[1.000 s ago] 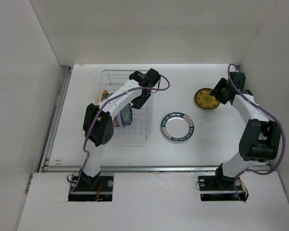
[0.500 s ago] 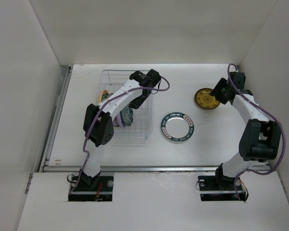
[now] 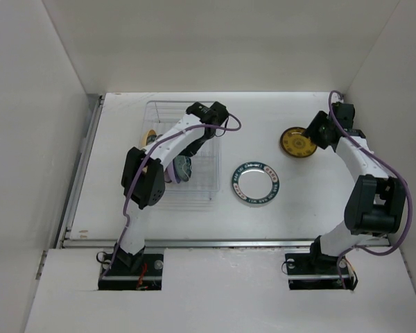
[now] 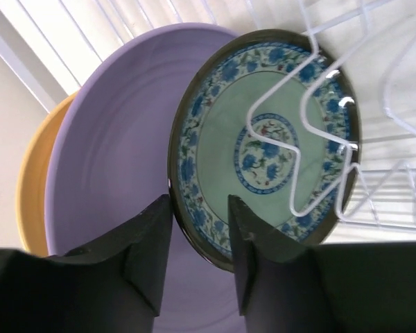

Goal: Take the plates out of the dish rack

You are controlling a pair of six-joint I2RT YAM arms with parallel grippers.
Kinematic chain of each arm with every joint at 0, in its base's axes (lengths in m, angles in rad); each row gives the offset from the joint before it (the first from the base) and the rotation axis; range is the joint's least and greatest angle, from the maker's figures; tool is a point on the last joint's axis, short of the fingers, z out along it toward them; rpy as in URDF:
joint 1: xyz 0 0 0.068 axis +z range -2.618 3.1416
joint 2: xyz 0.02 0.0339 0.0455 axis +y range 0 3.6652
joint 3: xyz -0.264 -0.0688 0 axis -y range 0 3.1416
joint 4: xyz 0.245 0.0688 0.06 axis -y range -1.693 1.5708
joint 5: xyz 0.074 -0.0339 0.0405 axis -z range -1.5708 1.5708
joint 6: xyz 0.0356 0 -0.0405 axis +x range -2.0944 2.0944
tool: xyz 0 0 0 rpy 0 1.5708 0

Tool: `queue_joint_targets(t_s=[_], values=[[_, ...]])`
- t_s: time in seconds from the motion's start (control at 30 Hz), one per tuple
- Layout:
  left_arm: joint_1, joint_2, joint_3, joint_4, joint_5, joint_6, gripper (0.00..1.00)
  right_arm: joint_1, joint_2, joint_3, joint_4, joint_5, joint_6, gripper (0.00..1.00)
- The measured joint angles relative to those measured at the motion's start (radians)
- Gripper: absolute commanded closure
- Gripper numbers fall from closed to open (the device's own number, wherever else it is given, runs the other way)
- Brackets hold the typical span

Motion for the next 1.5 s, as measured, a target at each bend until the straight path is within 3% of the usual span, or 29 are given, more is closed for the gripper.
queue_joint_targets(t_s=[0.07,0.2,0.5,0.77,1.17,1.27,1.5], values=[[0.006,0.009,-0.005,-0.005,-0.01,0.004,0.75,0.0,-0.006,0.0,0.0,0.0,-0.003,0.45],[0.025,0.009,-0.005,-0.004,-0.014,0.002,1.0,0.0,-0.027,0.0,0.002,0.0,-0.007,0.45],[0.055,0.009,0.068,-0.011,0.117,-0.019,1.0,0.01,-0.05,0.0,0.007,0.0,-0.007,0.45],[0.055,-0.029,0.235,-0.068,0.21,-0.018,1.0,0.068,-0.05,0.001,0.007,-0.054,-0.053,0.45],[-0.003,-0.111,0.34,-0.091,0.217,-0.003,1.0,0.295,-0.003,0.055,0.038,-0.431,-0.214,0.45],[-0.006,-0.114,0.344,-0.081,0.22,-0.002,1.0,0.335,0.014,0.071,0.058,-0.534,-0.217,0.38],[0.024,-0.125,0.344,-0.026,0.435,-0.018,1.0,0.42,0.05,0.107,0.15,-0.623,-0.192,0.32]])
